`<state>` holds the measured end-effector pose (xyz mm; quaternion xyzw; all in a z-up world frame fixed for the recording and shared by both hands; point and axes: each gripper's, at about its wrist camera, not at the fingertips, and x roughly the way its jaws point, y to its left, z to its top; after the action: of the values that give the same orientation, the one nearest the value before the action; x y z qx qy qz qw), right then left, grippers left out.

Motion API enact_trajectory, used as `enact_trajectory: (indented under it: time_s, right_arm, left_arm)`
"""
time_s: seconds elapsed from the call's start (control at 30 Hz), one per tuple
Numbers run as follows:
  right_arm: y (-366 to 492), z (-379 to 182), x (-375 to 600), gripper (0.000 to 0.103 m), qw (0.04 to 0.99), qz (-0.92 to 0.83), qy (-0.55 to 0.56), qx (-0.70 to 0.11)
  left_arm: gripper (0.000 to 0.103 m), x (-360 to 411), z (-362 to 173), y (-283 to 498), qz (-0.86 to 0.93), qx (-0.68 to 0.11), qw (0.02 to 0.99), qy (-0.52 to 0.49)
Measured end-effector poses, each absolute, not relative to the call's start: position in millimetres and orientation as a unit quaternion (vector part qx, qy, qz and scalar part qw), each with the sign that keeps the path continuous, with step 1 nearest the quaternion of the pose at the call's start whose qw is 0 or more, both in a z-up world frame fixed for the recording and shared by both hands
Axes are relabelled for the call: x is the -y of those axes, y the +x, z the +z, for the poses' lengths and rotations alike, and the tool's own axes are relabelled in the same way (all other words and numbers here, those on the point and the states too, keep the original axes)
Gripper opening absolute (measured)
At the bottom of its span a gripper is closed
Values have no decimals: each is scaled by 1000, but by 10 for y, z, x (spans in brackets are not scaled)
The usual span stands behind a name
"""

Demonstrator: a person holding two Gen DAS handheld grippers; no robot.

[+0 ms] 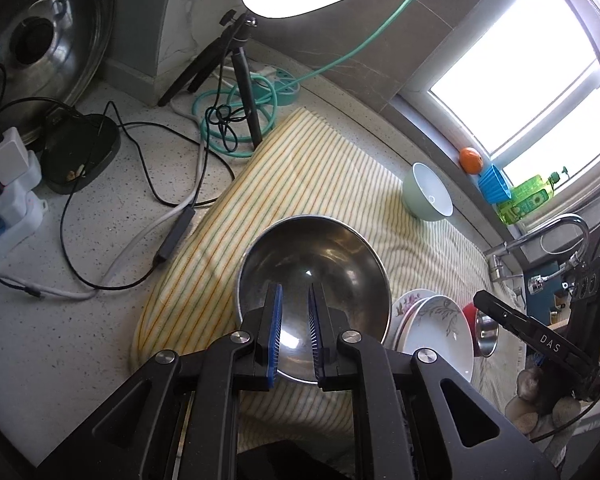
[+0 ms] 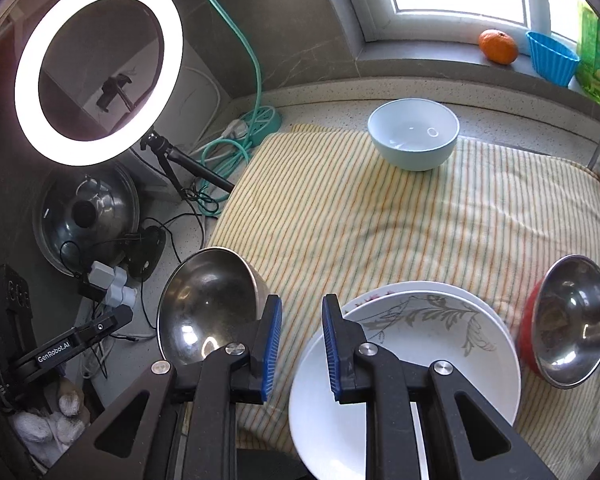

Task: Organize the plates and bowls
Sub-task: 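Move both grippers to the red-backed steel bowl and grasp its rim, then lift the red-backed steel bowl with both grippers and carry it to the large bowl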

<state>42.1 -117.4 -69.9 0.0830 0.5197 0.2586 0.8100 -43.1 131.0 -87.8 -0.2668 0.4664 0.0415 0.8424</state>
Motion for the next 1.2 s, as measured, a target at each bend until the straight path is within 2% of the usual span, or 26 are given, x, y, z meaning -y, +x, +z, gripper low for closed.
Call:
enact_trajectory:
  time_s: [0.53,0.83,1.2]
  right_arm:
    - [440,-640,2596,19,845,143,130,-498]
    - [468,-914,3222,19,839,101,145,-514]
    - [560,-1237,3535,19,824,96,153,-537]
  left_arm:
    - [12,-210,-932,94,-63,-498,834,-230]
    - [11,502,-984,387,-115,-518,825,-195]
    - [12,1177,-1175,674,-144,-544,814,-146]
